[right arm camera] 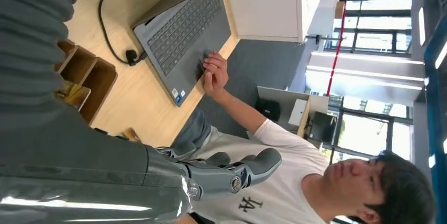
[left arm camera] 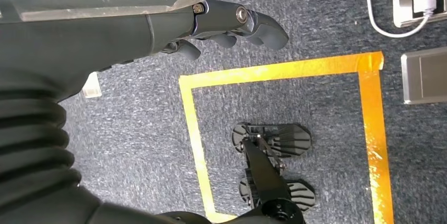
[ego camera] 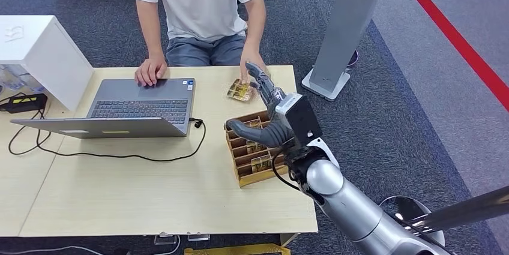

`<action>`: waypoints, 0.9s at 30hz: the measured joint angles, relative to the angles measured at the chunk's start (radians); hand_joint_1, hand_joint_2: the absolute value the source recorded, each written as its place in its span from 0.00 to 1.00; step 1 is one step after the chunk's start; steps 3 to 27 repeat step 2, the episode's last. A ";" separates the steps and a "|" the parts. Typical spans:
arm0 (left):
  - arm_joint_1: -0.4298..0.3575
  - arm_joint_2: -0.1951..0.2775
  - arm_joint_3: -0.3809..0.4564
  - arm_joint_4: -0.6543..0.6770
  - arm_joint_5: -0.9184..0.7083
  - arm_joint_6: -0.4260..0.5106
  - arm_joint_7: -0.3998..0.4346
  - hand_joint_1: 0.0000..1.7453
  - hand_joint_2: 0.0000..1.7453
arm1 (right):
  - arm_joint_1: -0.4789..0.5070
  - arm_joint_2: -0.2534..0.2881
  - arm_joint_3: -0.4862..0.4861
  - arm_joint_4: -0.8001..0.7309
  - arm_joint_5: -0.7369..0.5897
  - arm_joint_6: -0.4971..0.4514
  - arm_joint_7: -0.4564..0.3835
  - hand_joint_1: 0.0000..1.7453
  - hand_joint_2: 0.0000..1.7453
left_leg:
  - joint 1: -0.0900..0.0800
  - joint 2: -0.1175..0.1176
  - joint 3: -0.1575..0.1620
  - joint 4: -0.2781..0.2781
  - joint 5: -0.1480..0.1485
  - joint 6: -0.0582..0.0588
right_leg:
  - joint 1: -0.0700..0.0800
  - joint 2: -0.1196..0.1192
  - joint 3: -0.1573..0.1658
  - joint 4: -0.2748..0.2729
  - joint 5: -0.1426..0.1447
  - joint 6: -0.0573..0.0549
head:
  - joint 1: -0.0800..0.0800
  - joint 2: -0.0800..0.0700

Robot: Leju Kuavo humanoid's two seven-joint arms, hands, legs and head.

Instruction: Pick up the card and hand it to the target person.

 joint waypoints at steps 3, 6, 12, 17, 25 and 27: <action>0.000 -0.001 0.000 0.000 0.002 0.002 0.002 0.00 0.00 | 0.004 0.000 -0.002 0.011 -0.025 -0.004 -0.010 0.00 1.00 | 0.000 0.000 0.000 0.000 0.000 0.000 | 0.000 0.000 0.000 0.000 0.000 0.000 | -0.001 0.000; 0.000 -0.001 0.000 0.000 0.002 0.002 0.002 0.00 0.00 | 0.004 0.000 -0.002 0.011 -0.025 -0.004 -0.010 0.00 1.00 | 0.000 0.000 0.000 0.000 0.000 0.000 | 0.000 0.000 0.000 0.000 0.000 0.000 | -0.001 0.000; 0.000 -0.001 0.000 0.000 0.002 0.002 0.002 0.00 0.00 | 0.004 0.000 -0.002 0.011 -0.025 -0.004 -0.010 0.00 1.00 | 0.000 0.000 0.000 0.000 0.000 0.000 | 0.000 0.000 0.000 0.000 0.000 0.000 | -0.001 0.000; 0.000 -0.001 0.000 0.000 0.002 0.002 0.002 0.00 0.00 | 0.004 0.000 -0.002 0.011 -0.025 -0.004 -0.010 0.00 1.00 | 0.000 0.000 0.000 0.000 0.000 0.000 | 0.000 0.000 0.000 0.000 0.000 0.000 | -0.001 0.000; 0.000 -0.001 0.000 0.000 0.002 0.002 0.002 0.00 0.00 | 0.004 0.000 -0.002 0.011 -0.025 -0.004 -0.010 0.00 1.00 | 0.000 0.000 0.000 0.000 0.000 0.000 | 0.000 0.000 0.000 0.000 0.000 0.000 | -0.001 0.000; 0.000 -0.001 0.000 0.000 0.002 0.002 0.002 0.00 0.00 | 0.004 0.000 -0.002 0.011 -0.025 -0.004 -0.010 0.00 1.00 | 0.000 0.000 0.000 0.000 0.000 0.000 | 0.000 0.000 0.000 0.000 0.000 0.000 | -0.001 0.000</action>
